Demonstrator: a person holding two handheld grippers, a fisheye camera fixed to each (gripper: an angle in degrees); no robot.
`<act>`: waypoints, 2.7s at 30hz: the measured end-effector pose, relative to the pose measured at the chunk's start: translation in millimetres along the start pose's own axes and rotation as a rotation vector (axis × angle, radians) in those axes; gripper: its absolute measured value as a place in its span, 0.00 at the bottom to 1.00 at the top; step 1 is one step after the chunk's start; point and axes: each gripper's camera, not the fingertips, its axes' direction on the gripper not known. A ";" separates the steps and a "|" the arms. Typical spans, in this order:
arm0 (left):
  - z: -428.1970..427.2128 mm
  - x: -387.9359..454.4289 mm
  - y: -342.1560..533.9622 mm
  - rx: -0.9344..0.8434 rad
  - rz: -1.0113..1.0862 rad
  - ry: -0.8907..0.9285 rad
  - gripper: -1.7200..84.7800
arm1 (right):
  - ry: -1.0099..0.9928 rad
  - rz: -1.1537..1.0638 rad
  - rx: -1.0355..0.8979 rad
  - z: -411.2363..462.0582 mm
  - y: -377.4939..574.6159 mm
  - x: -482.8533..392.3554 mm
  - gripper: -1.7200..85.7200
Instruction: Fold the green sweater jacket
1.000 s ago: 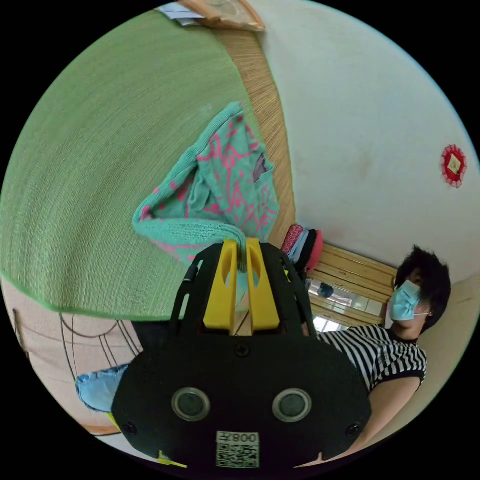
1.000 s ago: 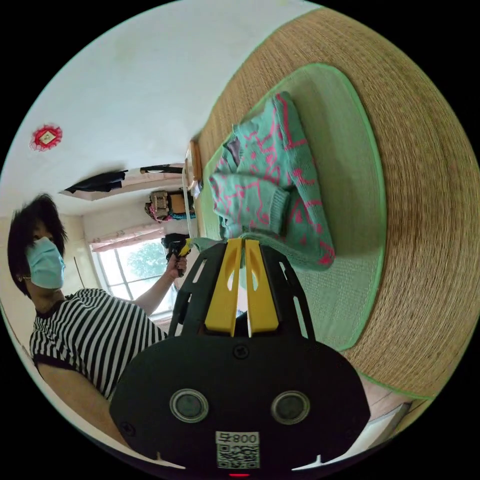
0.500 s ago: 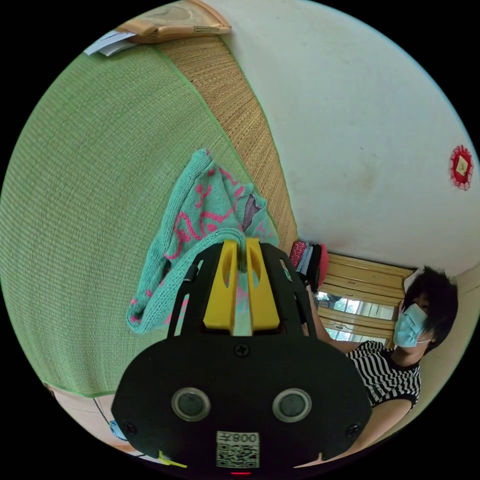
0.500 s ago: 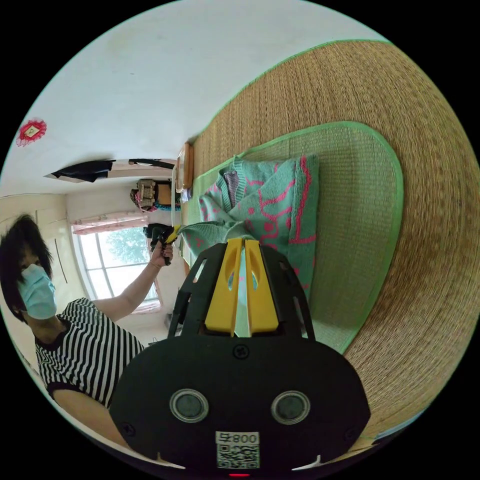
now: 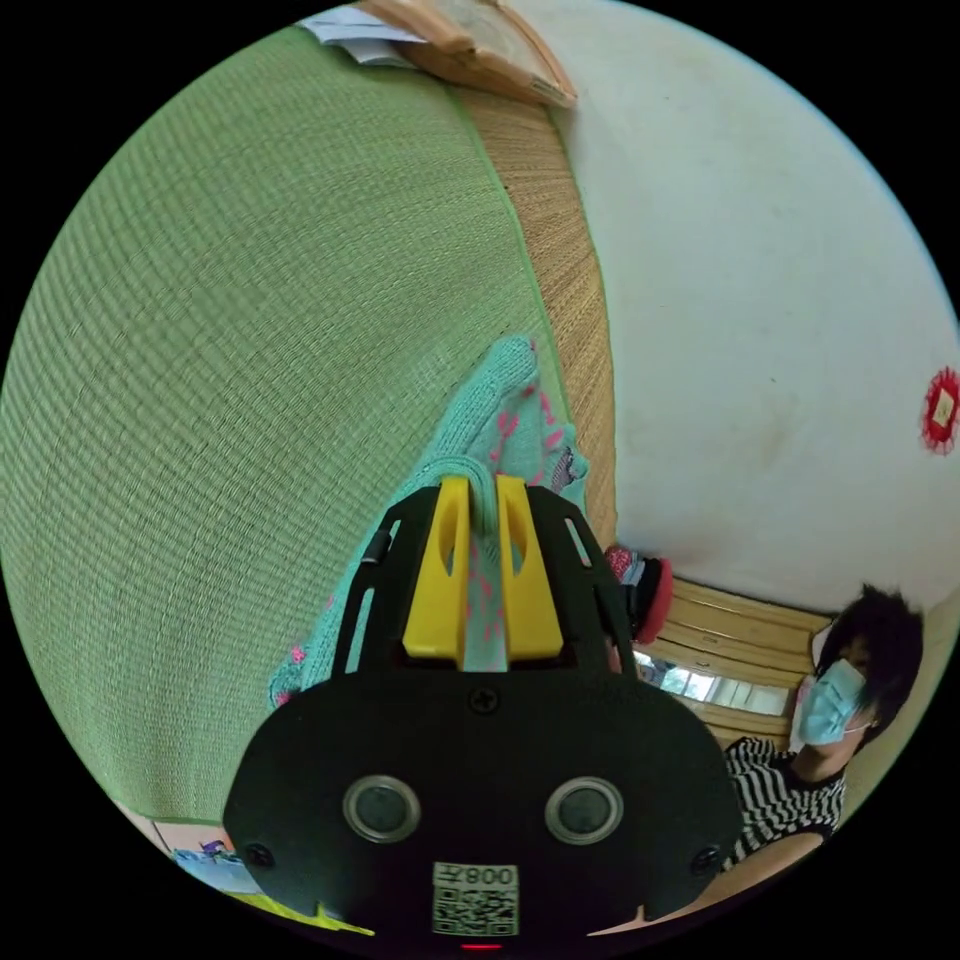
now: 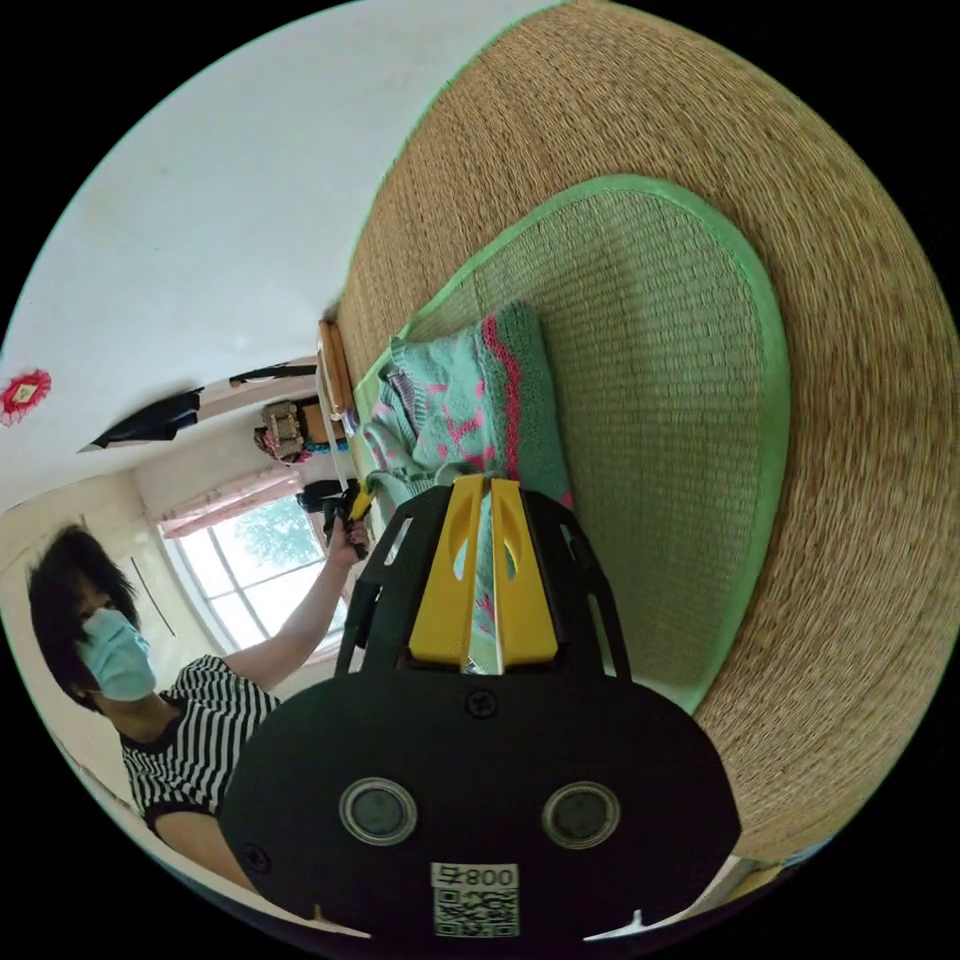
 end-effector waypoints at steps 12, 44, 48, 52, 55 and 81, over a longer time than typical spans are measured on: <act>29.1 34.7 11.9 0.035 0.150 0.029 0.11 | 0.028 -0.143 0.091 0.8 42.3 -86.2 0.02; 291.1 148.4 92.3 -0.348 0.737 -0.480 0.02 | 0.732 -0.367 0.170 113.1 102.6 -230.9 0.02; 288.9 141.1 98.8 -0.348 0.728 -0.464 0.02 | 0.790 -0.418 0.187 123.4 109.2 -243.4 0.02; 281.8 130.8 96.9 -0.336 0.687 -0.413 0.02 | 0.752 -0.355 0.179 129.0 102.9 -238.3 0.02; 253.7 128.2 96.0 -0.222 0.687 -0.452 0.02 | 0.763 -0.365 0.254 123.1 113.0 -249.6 0.02; 84.4 -1.4 105.7 -0.058 0.408 -0.549 0.02 | 0.700 -0.229 0.063 185.6 186.1 -229.5 0.02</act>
